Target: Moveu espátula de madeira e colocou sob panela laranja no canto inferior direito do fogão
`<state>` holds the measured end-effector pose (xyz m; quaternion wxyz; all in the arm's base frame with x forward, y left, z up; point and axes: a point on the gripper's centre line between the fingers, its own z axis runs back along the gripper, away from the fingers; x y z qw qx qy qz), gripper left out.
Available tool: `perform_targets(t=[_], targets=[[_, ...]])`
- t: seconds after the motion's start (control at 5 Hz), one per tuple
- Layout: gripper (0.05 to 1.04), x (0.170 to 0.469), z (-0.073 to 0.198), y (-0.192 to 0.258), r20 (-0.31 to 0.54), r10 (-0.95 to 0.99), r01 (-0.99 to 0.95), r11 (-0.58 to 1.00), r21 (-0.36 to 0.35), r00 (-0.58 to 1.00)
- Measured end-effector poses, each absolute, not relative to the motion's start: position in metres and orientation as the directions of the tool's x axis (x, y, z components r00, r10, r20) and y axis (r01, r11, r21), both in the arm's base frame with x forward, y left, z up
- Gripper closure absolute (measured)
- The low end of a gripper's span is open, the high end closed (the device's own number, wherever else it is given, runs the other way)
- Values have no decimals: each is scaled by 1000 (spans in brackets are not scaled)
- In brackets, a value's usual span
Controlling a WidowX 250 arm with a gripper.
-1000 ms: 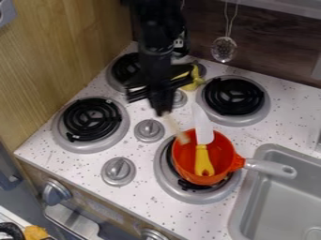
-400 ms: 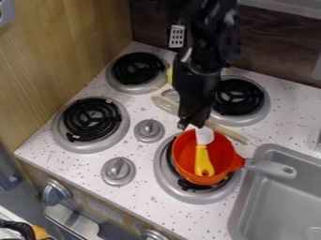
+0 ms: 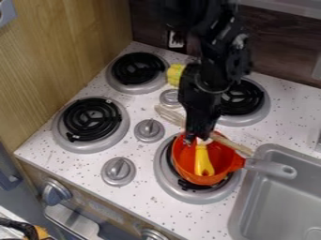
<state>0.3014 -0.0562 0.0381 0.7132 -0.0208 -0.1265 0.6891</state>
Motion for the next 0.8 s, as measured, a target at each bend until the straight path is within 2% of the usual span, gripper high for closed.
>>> perform_targets(t=[0.6, 0.8], targets=[[994, 299, 22, -58, 155, 987, -976, 64, -208, 31], [959, 294, 20, -57, 155, 988, -984, 46, -174, 19]])
